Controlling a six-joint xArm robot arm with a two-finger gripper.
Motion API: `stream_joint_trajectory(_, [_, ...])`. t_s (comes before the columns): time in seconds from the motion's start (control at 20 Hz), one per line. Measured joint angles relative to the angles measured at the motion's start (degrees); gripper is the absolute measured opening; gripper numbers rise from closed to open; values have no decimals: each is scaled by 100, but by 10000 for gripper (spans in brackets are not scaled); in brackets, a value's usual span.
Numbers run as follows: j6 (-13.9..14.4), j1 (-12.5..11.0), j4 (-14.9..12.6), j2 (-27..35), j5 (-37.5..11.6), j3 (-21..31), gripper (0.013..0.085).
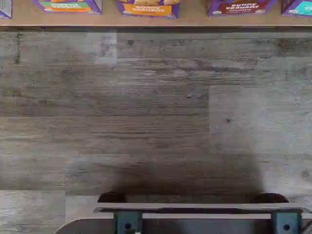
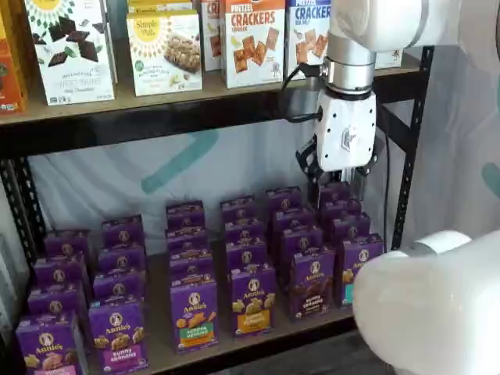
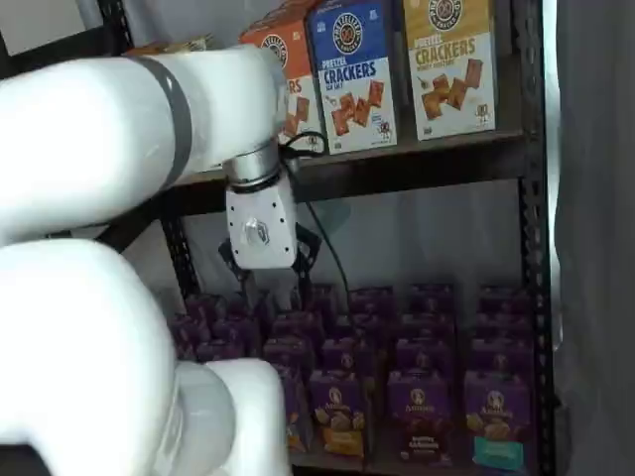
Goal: Pick up the purple box with a brown patch in the center, on the bottom shelf, the fifth box from the left
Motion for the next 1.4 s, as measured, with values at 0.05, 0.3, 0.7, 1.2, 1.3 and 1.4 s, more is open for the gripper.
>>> stream_joint_trajectory(0.05, [-56, -37, 77, -26, -34, 22, 850])
stream_joint_trajectory(0.3, [-450, -348, 538, -215, -243, 149, 850])
stream_joint_trajectory(0.7, [-435, -361, 352, 152, -272, 234, 850])
stream_joint_trajectory(1.2, [-430, -335, 129, 998, -1729, 697, 850])
stream_joint_trajectory(1.3, [-424, -349, 58, 1312, -2145, 713, 850])
stream_joint_trajectory(1.4, [-348, -353, -118, 1713, -2682, 696, 850])
